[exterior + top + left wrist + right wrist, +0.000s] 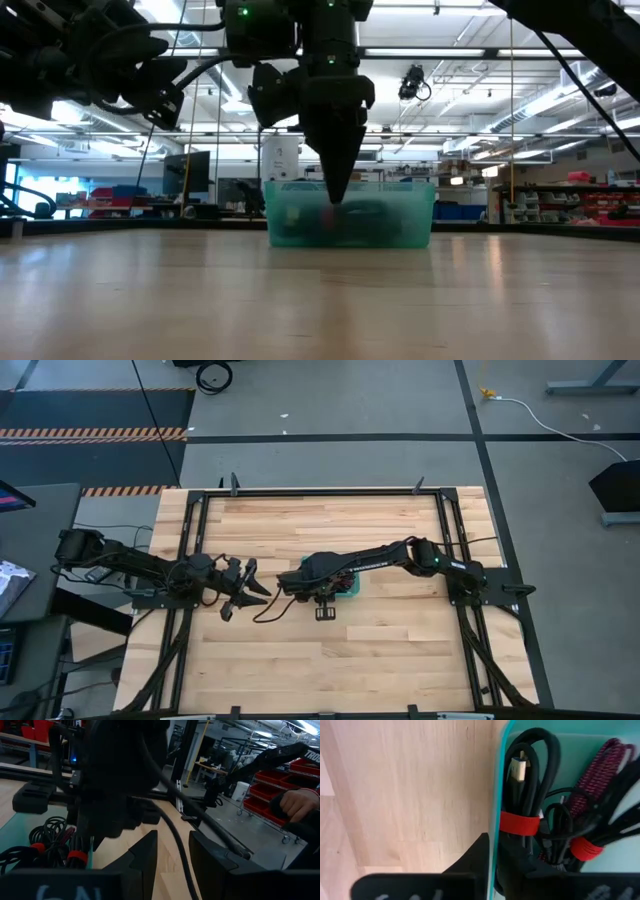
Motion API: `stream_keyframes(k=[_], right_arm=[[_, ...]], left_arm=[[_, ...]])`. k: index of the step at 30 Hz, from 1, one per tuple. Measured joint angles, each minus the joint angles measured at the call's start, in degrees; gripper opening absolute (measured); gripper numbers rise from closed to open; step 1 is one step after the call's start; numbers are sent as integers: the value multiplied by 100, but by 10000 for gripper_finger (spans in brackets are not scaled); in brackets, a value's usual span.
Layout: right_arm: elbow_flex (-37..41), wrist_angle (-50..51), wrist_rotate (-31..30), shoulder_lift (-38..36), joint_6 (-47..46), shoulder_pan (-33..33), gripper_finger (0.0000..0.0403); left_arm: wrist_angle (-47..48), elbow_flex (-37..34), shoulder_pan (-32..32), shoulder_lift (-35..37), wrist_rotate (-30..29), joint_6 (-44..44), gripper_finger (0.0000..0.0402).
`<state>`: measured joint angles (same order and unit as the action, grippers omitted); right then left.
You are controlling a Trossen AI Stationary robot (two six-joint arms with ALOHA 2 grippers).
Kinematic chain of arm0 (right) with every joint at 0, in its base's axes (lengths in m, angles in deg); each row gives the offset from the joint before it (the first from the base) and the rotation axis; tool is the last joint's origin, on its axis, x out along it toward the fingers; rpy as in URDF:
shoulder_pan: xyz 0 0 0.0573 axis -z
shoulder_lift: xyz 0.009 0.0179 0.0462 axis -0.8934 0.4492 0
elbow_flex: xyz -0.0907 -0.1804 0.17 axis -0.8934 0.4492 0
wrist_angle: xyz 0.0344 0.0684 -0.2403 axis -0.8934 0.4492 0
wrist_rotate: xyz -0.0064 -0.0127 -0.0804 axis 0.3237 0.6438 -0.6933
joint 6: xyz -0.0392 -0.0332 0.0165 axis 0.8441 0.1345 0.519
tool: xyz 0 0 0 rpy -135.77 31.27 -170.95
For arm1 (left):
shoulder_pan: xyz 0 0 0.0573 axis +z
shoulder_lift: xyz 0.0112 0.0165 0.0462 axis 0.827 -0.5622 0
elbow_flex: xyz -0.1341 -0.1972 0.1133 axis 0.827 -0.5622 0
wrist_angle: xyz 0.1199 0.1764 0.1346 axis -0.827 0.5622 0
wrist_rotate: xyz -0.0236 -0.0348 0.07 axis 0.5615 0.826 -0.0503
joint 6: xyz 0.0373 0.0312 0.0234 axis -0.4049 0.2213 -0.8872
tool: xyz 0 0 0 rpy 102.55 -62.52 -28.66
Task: Pick and place USB-C Cables
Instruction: Move the bin from the top right to the center of the table, then return to Home Position
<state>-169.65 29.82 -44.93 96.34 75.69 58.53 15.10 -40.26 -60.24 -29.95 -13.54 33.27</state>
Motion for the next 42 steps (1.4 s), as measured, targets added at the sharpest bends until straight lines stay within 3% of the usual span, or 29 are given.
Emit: stream_keyframes(k=[12, 18, 22, 26, 29, 32, 37, 39, 42], right_arm=[[0, -28, -134, -460, -289, -4, 131], [0, -42, -78, -1040, -369, -17, 146], [0, -37, -191, -1545, -455, -54, 140], [0, -2, -739, -2085, -497, -228, 132], [1, 44, -1060, -2421, -515, -379, 123], [201, 45, -1295, -2785, -599, -523, 103], [1136, -70, -1724, -3507, -985, -603, 16], [1675, -343, -1781, -3874, -1154, -536, 11], [2572, -840, -1723, -4465, -1335, -402, 11]], left_arm=[[54, 0, 0, 0, 2, 0, 119], [162, 0, 22, 0, 4, 83, 119], [85, 0, 219, 97, 75, 31, 119], [294, 0, 628, 504, 711, 154, 118], [842, 0, 1040, 1039, 1148, 338, 113], [1667, 0, 1398, 1675, 1200, 428, 97], [2721, 0, 1565, 2652, 1217, 216, 44], [3056, 0, 1530, 2963, 1191, 111, 15], [3581, 0, 1412, 3315, 938, 5, 7]])
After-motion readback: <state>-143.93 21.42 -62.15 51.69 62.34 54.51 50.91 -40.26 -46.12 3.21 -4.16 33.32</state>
